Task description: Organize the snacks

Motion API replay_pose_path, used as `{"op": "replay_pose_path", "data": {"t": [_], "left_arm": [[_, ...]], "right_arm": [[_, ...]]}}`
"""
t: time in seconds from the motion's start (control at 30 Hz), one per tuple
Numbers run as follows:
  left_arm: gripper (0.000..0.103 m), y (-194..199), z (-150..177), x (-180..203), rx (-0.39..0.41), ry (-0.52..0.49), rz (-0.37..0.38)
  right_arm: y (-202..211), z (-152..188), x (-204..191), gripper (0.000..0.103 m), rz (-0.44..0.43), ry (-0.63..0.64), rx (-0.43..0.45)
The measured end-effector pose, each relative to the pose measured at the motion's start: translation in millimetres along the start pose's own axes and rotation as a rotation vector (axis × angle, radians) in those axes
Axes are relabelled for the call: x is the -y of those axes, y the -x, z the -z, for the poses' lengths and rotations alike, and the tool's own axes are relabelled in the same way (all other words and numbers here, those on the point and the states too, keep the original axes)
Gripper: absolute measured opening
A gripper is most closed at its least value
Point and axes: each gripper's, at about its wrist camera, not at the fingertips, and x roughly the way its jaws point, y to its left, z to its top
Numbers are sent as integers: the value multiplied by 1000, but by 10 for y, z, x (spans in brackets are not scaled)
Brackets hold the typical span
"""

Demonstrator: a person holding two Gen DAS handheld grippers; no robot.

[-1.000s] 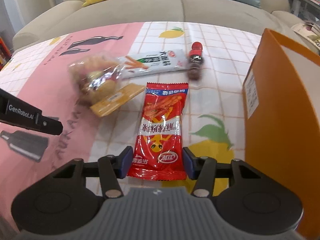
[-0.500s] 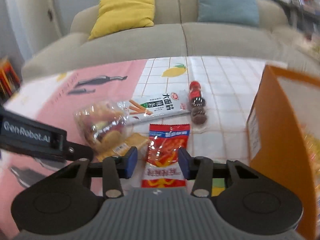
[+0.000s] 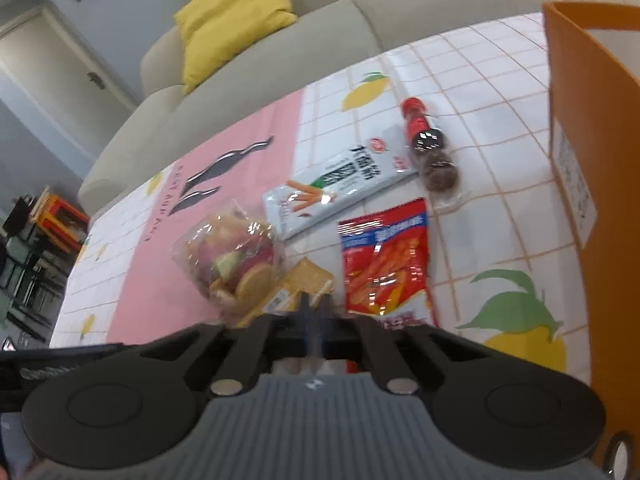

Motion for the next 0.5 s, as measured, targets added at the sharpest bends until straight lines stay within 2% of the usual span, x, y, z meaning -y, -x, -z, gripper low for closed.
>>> {"op": "replay_pose_path", "data": {"t": [0.13,0.27,0.37,0.43,0.5], "left_arm": [[59,112,71,-27,29,-7,4],[59,194,107,-79,46,3,18],[59,198,112,-110,33,9,35],[59,202,110,-127,38,20,33],[59,199,99,-123,48,17,34]], "right_arm": [[85,176,-239,0,-5,90,-28],[163,265,-377,0,86,205,15],[163,99,-249,7,52,124,16],[152,-20,-131,19,27,34,17],[87,-108,-54,24,20,-28,2]]}}
